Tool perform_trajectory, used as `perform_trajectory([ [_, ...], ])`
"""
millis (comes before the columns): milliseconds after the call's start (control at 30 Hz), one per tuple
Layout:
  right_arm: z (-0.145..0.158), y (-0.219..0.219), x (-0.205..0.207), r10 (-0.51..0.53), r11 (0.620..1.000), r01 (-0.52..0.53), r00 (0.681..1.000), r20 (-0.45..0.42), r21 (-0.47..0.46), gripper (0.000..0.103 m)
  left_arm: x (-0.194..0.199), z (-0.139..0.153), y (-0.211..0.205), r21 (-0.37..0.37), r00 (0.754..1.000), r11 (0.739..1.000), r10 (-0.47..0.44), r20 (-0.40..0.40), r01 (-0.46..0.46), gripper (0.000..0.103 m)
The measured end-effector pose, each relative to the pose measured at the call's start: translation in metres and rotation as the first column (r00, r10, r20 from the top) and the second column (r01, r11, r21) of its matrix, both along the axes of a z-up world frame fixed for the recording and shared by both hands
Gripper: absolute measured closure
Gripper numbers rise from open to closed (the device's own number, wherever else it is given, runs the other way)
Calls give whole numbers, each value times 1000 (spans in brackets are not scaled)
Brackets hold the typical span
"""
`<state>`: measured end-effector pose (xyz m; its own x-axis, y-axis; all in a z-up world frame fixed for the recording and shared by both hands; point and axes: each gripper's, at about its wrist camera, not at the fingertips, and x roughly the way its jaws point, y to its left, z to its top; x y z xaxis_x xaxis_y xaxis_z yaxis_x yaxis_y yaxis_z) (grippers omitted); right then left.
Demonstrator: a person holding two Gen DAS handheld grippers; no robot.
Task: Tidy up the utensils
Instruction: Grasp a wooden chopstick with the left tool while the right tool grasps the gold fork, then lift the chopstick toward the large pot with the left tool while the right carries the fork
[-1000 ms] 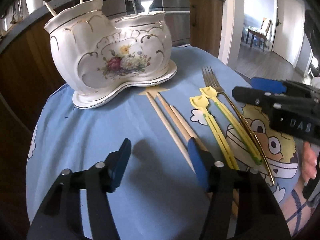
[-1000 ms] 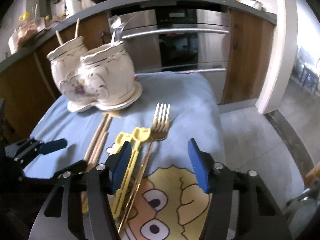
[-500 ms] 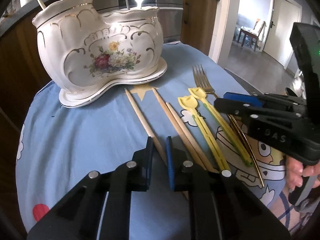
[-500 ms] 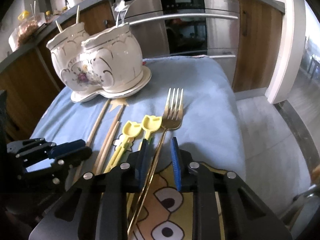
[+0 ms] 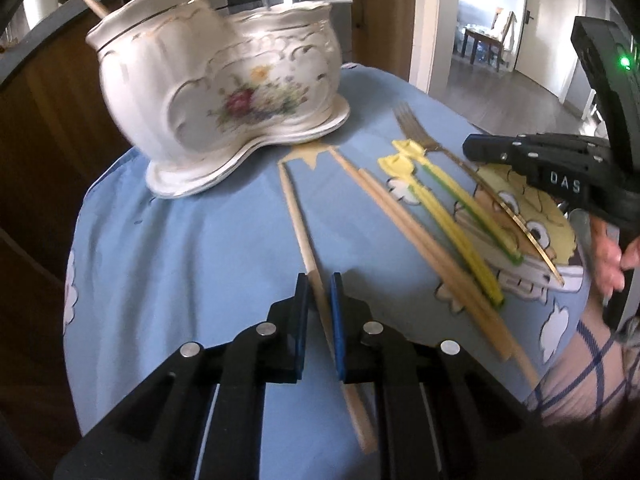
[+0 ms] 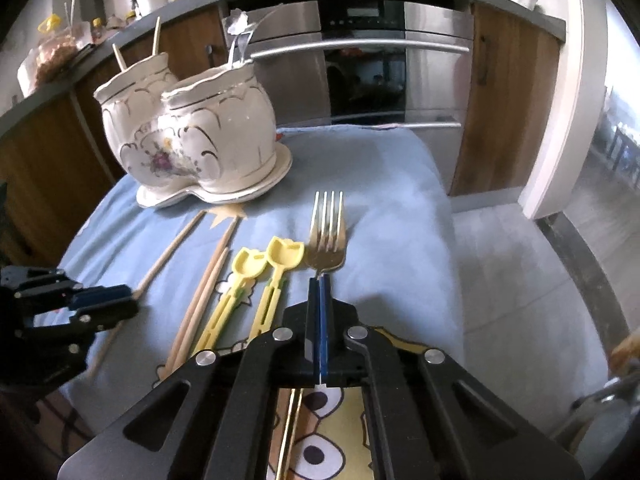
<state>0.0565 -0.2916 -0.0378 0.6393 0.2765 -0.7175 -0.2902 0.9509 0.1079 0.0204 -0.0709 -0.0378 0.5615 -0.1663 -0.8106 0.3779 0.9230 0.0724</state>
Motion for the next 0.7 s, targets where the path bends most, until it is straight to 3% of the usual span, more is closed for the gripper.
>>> perform_trajectory([
  [67,-1,1,0,8,1000,-8,1000,-6,2,100,-3,0,7,4,1000,1000,1,2,-1,92],
  [167,0,3,0,13,1000,-13,1000,-5,0,81,-8,0,20,22,1000,1000,15,7,-15,92],
  [200,-1,5,0,16,1000,-17,1000,-7,-5,80,-10,-1,24,22,1000,1000,15,7,-16,92],
  [333,-8,9,3,20,999,-21,999,-25,-29,80,-14,-2,39,-4,1000,1000,29,2,-29,87],
  [400,-10,12,5,19,999,-20,1000,-23,-39,80,-13,-1,42,-22,999,999,41,2,-41,74],
  [467,-11,14,6,13,999,-14,1000,-17,-46,82,-13,-3,41,-39,999,998,44,3,-44,71],
  [633,-13,14,8,2,999,-2,1000,-1,-50,93,-13,-3,45,-70,999,997,45,15,-44,73],
  [700,-13,14,7,1,999,-1,1000,0,-47,94,-14,-4,44,-64,998,997,49,29,-48,84],
])
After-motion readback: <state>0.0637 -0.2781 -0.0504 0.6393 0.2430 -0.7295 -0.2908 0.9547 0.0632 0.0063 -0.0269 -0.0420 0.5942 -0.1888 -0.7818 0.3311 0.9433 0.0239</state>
